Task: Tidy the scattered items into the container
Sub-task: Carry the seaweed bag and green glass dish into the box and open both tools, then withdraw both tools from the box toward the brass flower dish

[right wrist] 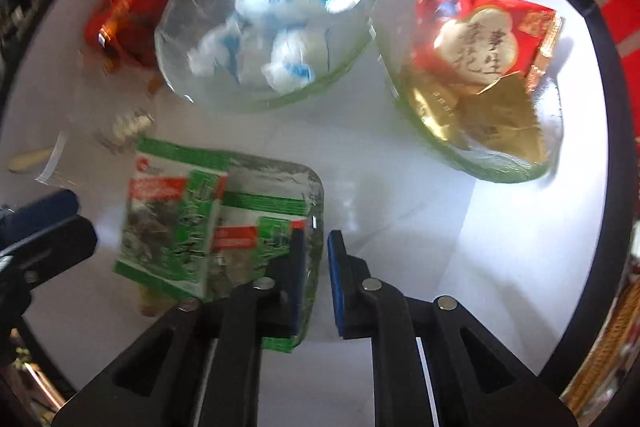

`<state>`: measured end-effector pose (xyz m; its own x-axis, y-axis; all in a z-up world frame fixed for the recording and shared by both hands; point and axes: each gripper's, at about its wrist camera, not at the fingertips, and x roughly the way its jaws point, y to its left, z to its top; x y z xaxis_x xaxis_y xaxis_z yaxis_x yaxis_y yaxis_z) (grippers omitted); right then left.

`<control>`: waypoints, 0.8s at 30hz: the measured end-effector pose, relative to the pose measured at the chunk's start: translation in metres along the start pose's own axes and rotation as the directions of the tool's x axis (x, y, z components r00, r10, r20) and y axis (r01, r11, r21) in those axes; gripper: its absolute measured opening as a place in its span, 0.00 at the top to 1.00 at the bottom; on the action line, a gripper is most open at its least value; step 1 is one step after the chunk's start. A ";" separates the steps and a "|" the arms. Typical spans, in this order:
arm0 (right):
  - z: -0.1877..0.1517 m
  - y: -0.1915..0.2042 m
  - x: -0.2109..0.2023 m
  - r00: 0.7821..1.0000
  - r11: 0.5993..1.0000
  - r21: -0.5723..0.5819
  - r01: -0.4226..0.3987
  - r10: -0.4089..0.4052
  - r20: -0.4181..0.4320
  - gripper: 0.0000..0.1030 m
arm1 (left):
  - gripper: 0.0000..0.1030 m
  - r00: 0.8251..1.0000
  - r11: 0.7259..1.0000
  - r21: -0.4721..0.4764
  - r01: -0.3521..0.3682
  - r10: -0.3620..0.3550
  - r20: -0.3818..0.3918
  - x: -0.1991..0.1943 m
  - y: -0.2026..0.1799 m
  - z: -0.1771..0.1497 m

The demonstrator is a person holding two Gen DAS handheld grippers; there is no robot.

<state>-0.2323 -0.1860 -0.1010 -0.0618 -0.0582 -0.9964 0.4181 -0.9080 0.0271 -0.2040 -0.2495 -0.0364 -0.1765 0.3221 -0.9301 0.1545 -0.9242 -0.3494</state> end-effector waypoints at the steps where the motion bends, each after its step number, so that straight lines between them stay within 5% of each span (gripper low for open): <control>1: 0.001 -0.002 0.001 1.000 1.000 0.004 0.002 -0.002 -0.004 0.81 | 0.58 1.000 1.000 0.012 -0.013 0.013 -0.009 0.002 -0.003 0.001; 2: 0.002 -0.002 0.001 1.000 1.000 -0.003 0.020 -0.020 -0.007 0.74 | 0.58 1.000 0.999 0.027 -0.025 0.026 -0.012 0.003 -0.007 0.002; 6: 0.001 -0.011 -0.002 0.997 0.997 -0.035 0.073 -0.073 -0.015 0.75 | 0.56 0.997 0.995 0.066 -0.068 0.070 -0.020 0.012 -0.021 0.007; 9: 0.000 -0.019 -0.006 0.988 0.985 -0.067 0.156 -0.157 -0.005 0.91 | 0.56 0.995 0.993 0.083 -0.083 0.087 -0.048 0.025 -0.031 0.009; 12: -0.001 -0.021 -0.008 0.979 0.976 -0.083 0.201 -0.201 0.013 0.90 | 0.56 0.995 0.993 0.087 -0.080 0.084 -0.047 0.029 -0.040 0.011; 20: -0.007 -0.054 -0.059 0.992 1.000 -0.004 -0.027 0.027 0.125 0.82 | 0.55 0.997 0.996 0.063 -0.060 0.063 -0.053 0.038 -0.038 0.012; 24: -0.019 -0.060 -0.079 0.995 0.990 -0.134 -0.042 0.054 0.085 0.82 | 0.54 0.999 1.000 0.024 -0.013 0.014 -0.048 0.039 -0.034 0.014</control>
<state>-0.2353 -0.1185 -0.0250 -0.1155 -0.1421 -0.9831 0.5383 -0.8408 0.0583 -0.2300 -0.2083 -0.0590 -0.1276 0.3182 -0.9394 0.1332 -0.9331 -0.3341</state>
